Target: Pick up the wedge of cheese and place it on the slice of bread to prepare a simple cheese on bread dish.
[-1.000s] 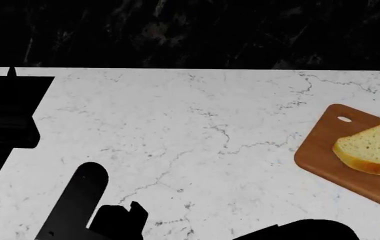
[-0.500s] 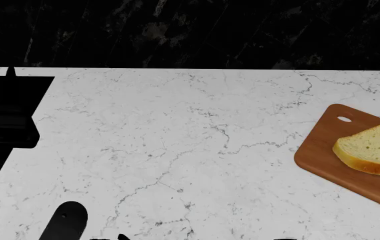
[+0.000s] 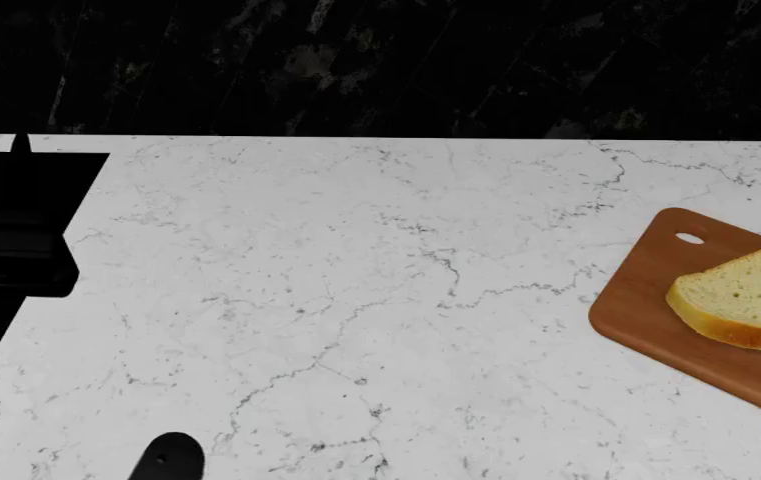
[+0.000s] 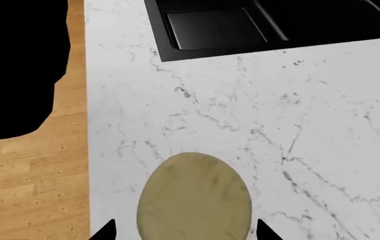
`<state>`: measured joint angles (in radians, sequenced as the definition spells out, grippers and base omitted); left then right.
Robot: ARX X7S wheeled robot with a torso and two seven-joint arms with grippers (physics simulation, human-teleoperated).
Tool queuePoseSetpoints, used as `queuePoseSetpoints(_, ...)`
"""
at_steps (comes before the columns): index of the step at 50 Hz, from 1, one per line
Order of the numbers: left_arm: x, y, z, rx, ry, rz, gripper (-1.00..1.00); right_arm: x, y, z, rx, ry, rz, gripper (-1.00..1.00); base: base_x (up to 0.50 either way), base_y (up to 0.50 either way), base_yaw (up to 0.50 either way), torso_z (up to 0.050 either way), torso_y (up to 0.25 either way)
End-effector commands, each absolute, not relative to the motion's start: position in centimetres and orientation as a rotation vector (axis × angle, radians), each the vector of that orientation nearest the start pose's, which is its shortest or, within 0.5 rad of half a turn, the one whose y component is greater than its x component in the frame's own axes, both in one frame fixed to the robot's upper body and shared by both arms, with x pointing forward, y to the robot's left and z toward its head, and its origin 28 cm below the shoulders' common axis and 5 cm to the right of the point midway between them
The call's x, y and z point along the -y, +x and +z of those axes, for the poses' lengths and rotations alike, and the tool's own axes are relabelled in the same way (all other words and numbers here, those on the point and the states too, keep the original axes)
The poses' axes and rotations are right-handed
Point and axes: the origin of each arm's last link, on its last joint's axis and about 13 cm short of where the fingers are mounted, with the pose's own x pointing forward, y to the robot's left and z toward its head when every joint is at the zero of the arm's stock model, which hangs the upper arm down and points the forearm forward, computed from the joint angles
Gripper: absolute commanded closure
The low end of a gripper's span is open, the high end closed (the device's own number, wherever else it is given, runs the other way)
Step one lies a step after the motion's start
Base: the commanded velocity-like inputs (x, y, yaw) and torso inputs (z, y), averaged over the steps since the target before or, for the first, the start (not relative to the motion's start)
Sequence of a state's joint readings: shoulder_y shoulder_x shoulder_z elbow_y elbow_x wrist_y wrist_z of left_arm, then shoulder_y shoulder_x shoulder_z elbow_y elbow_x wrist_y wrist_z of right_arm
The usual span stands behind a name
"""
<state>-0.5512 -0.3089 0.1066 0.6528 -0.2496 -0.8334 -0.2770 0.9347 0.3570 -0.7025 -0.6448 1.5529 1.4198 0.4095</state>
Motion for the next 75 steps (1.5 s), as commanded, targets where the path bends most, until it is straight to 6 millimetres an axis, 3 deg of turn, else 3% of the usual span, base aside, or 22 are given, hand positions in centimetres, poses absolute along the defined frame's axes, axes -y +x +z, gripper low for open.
queuePoseSetpoints(1, -22.9, 25.3, 21.4, 0.344, 0.146, 0.074, -1.0, 3.4, 18.7, 19.3, -0.479, -0.473, 1.238, -1.0, 0.0, 0.0, 0.0, 0.0, 0.0)
queuePoseSetpoints(23, -22.9, 25.2, 21.4, 0.348, 0.145, 0.073, -1.0, 3.7, 19.9, 18.3, -0.496, -0.476, 1.222, -1.0, 0.0, 0.0, 0.0, 0.0, 0.0)
queuePoseSetpoints(55, -22.8, 25.0, 21.5, 0.36, 0.145, 0.072, -1.0, 2.9, 21.2, 18.9, -0.476, -0.48, 1.288, -1.0, 0.0, 0.0, 0.0, 0.0, 0.0)
queuePoseSetpoints(56, -22.9, 25.0, 21.5, 0.361, 0.145, 0.073, -1.0, 2.9, 21.3, 18.9, -0.472, -0.48, 1.286, 1.0, 0.0, 0.0, 0.0, 0.0, 0.0)
queuePoseSetpoints(67, -22.9, 25.0, 21.5, 0.361, 0.144, 0.07, -1.0, 2.8, 21.3, 19.6, -0.426, -0.475, 1.286, 1.0, 0.0, 0.0, 0.0, 0.0, 0.0)
queuePoseSetpoints(75, -22.9, 25.0, 21.5, 0.365, 0.146, 0.065, -1.0, 3.3, 19.8, 21.0, -0.392, -0.5, 1.248, 1.0, 0.0, 0.0, 0.0, 0.0, 0.0)
